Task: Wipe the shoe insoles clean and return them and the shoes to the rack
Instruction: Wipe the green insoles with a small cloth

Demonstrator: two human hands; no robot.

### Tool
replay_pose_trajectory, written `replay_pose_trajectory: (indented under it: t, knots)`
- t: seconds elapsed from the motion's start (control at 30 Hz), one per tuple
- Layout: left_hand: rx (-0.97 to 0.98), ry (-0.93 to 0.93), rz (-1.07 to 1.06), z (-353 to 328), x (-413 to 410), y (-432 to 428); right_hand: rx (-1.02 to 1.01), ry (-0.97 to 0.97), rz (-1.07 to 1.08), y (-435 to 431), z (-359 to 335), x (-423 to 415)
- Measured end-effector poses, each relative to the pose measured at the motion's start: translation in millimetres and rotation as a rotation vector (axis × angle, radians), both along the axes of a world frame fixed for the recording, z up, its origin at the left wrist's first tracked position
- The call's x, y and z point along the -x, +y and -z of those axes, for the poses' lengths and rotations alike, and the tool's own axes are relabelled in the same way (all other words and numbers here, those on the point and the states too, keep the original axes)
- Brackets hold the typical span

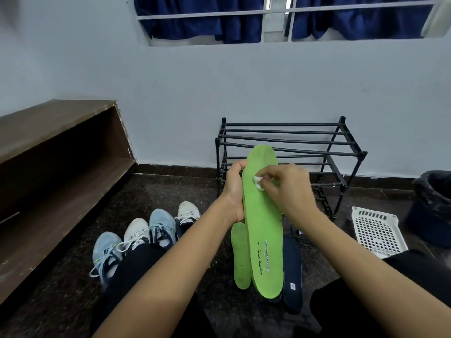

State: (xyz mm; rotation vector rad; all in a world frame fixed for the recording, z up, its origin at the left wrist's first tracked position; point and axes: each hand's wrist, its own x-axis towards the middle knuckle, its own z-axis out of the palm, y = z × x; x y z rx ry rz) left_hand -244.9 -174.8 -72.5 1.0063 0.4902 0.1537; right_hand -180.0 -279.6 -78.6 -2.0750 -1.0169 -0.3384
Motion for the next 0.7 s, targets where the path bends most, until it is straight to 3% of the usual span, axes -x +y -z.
replay_pose_trajectory:
  t: [0.23,0.57,0.7]
  knots:
    - [0.027,0.029,-0.071,1,2,7,0.035,-0.064,-0.119,-2,9,27]
    - [-0.01,0.049,0.052,11,0,-17,0.049,-0.068,0.112,-8,2,-8]
    - [-0.022,0.069,0.059,12,-1,-14,0.009,0.017,0.07,-8,2,-4]
